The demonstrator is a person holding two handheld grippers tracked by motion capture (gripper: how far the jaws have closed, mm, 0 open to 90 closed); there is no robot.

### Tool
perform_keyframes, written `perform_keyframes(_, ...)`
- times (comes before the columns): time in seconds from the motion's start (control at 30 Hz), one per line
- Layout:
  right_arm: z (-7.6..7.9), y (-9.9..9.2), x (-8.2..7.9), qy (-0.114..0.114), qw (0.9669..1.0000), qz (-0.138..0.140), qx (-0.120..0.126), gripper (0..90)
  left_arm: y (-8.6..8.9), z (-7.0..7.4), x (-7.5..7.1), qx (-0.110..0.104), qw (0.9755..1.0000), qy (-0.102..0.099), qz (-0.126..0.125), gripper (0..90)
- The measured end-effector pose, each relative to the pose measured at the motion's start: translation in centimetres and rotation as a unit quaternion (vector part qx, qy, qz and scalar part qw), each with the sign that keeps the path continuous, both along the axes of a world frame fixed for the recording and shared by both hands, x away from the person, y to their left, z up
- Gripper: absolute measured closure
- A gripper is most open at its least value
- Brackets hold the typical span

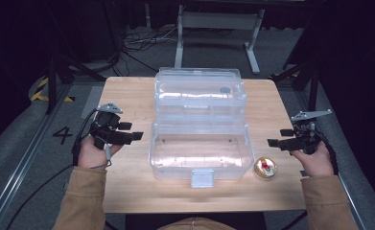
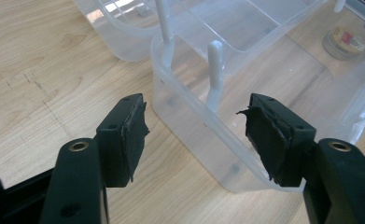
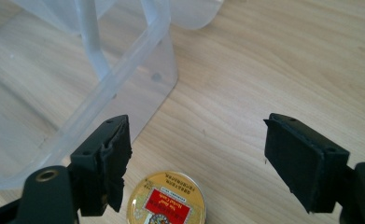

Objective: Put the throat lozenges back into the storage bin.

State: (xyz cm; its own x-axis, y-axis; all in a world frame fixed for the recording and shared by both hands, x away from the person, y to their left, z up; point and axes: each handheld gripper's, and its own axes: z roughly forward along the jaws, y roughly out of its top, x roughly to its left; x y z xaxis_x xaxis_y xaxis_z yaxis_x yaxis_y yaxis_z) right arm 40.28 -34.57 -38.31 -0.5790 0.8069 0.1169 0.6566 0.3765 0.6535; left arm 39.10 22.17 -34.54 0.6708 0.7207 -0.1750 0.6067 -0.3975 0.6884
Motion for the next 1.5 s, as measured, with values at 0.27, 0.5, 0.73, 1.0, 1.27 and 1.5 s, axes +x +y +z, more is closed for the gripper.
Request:
perform_keyframes(0.27,-1.3,1.1,0.4,0.037,0.9984,0.014,-0.039,22.5,-0.1,-0.1,0.0,0.000,1.0000,0.007,-0.001,38.2)
perform_keyframes(0.5,-3.1,2.3,0.8,0.094,0.9917,0.045,-0.076,20.9,-0.2,-0.2,0.1,0.005,0.9999,0.010,-0.004,38.2)
perform_keyframes(0.73,-5.0,3.2,1.1,0.150,0.9797,0.067,-0.115,18.2,-0.2,-0.3,0.2,0.008,0.9999,0.013,-0.004,38.2)
perform_keyframes(1.0,-6.5,3.9,1.2,0.184,0.9685,0.072,-0.152,15.8,-0.3,-0.4,0.2,0.010,0.9998,0.017,-0.005,38.2)
perform_keyframes(1.27,-6.8,4.0,1.2,0.199,0.9643,0.082,-0.154,14.5,-0.4,-0.4,0.2,0.014,0.9997,0.018,-0.007,38.2)
perform_keyframes(1.5,-6.9,4.3,1.0,0.205,0.9623,0.097,-0.150,14.4,-0.4,-0.4,0.2,0.012,0.9997,0.019,-0.005,38.1)
